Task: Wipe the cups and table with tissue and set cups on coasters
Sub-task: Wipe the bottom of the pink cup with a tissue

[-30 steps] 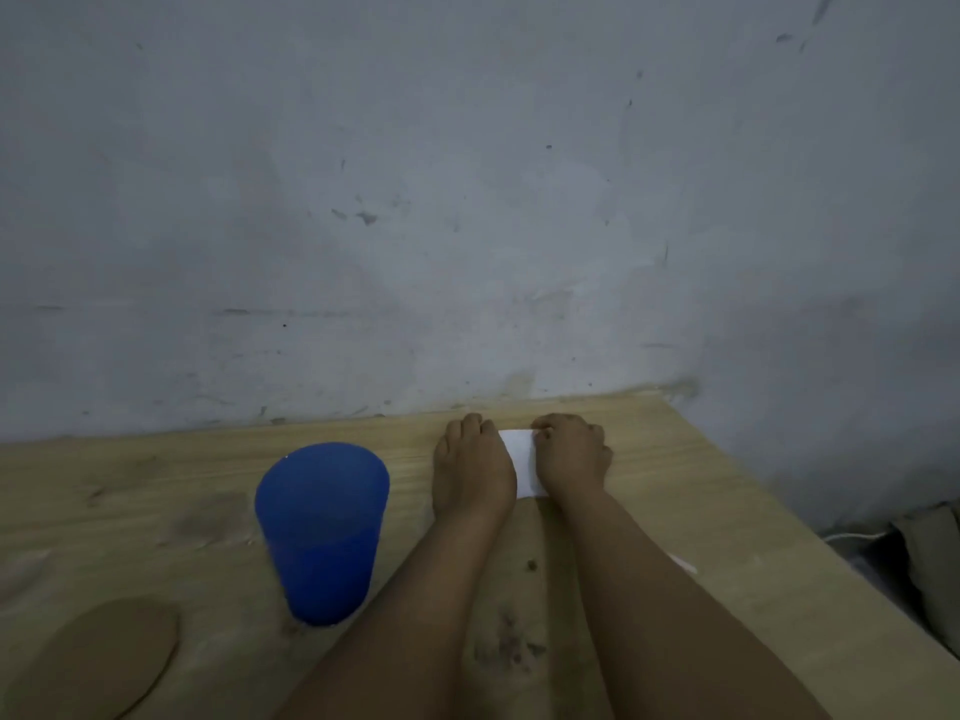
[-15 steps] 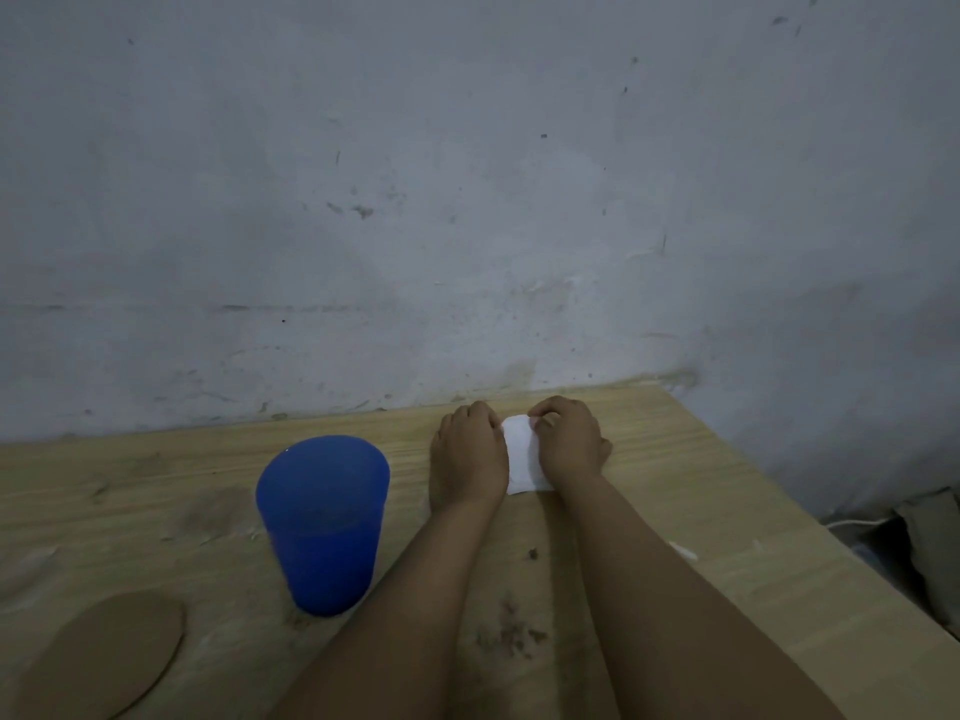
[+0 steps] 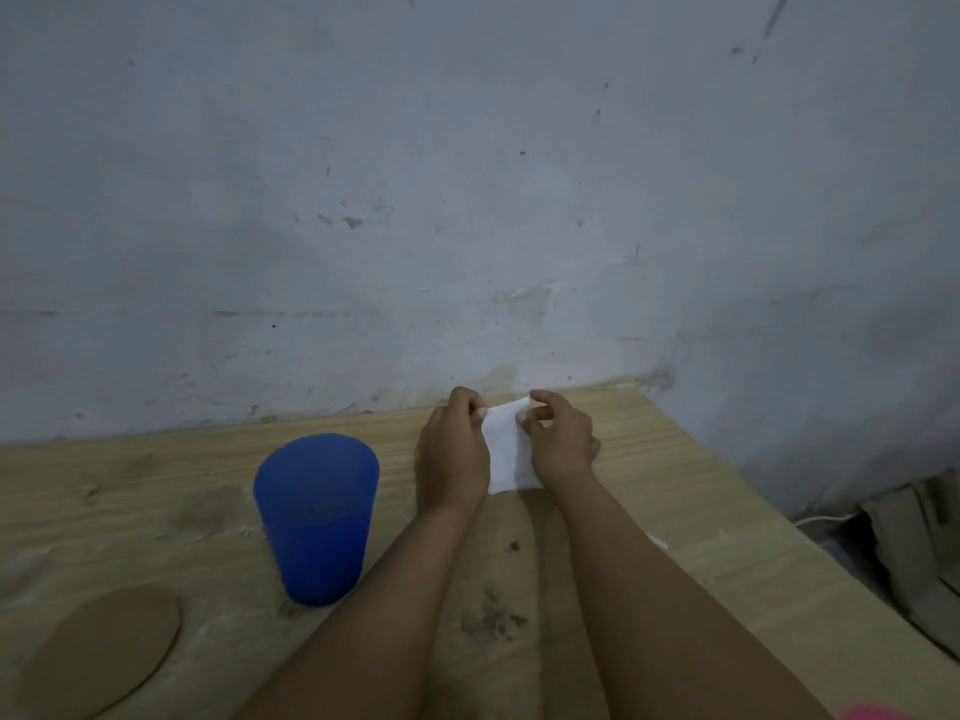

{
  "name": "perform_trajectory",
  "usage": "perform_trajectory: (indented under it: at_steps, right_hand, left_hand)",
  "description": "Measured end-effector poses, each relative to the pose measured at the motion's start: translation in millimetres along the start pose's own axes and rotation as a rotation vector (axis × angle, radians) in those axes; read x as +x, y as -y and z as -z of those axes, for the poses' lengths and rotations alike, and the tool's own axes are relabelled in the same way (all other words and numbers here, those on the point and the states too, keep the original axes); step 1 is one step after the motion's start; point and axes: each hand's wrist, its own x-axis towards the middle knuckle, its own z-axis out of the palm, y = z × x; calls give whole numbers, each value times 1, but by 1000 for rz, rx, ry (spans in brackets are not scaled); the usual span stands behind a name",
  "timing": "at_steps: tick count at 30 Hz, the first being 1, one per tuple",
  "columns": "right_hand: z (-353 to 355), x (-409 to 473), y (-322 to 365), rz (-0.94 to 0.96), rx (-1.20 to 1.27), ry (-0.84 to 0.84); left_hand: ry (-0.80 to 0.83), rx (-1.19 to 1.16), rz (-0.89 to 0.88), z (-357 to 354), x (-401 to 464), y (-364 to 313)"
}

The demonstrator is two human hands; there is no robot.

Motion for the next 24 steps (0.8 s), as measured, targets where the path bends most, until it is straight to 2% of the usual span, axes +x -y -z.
perform_trajectory:
  at_steps: [4, 8, 11, 14, 17, 24]
  right_hand:
    - [21, -12, 11, -33, 233, 4]
    - [41, -27, 22, -32, 315, -59]
    - [55, -45, 33, -41, 361, -75]
    - [68, -70, 46, -58, 436, -113]
    - [83, -105, 63, -79, 541, -146]
    - [135, -204, 84, -50, 795, 121]
  left_hand:
    - [57, -86, -38, 5, -9, -16]
    - [164, -197, 14, 20, -16, -42]
    - [219, -188, 71, 37, -26, -59]
    - [207, -151, 90, 59, -40, -76]
    - [188, -208, 101, 85, -62, -99]
    - [228, -307, 109, 153, -115, -138]
